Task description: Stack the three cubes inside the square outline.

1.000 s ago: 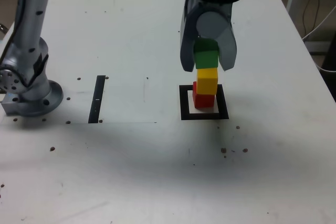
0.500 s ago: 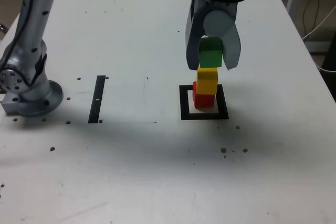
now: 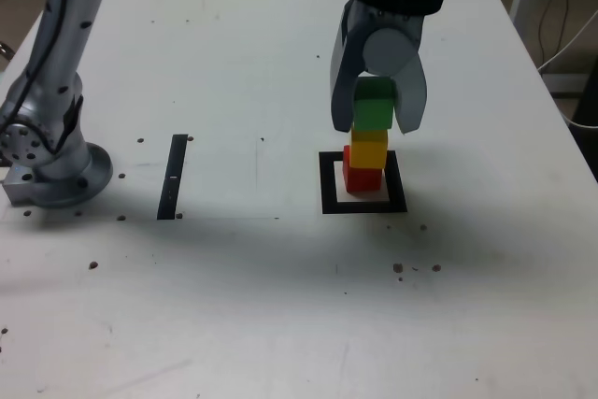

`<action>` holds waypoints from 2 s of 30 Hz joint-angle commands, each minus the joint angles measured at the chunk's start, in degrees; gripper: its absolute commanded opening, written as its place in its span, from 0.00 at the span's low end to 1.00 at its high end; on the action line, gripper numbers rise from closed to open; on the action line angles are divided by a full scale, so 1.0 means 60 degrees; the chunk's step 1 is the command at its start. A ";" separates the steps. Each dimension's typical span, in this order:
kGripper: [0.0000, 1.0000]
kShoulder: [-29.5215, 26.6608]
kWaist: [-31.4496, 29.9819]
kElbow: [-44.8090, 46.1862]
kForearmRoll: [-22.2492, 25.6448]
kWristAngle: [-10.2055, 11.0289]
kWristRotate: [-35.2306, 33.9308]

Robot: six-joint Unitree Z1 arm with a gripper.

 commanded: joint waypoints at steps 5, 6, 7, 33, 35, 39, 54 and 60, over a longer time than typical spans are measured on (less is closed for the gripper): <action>0.38 0.0205 0.0014 0.0045 0.0027 -0.0051 0.0038; 0.38 0.0229 0.0014 0.0049 0.0017 -0.0053 0.0041; 0.38 0.0253 0.0014 0.0054 0.0008 -0.0053 0.0043; 0.90 0.0199 0.0345 0.0272 -0.0075 -0.0065 0.0397; 0.91 0.0079 0.0343 0.0275 -0.0071 -0.0008 0.0397; 0.96 -0.0339 0.0339 0.0321 -0.0026 0.0195 0.0380; 1.00 -0.1774 0.0337 0.0972 0.0041 0.0699 0.0312; 1.00 -0.2510 0.0343 0.2220 -0.0189 0.0904 0.0309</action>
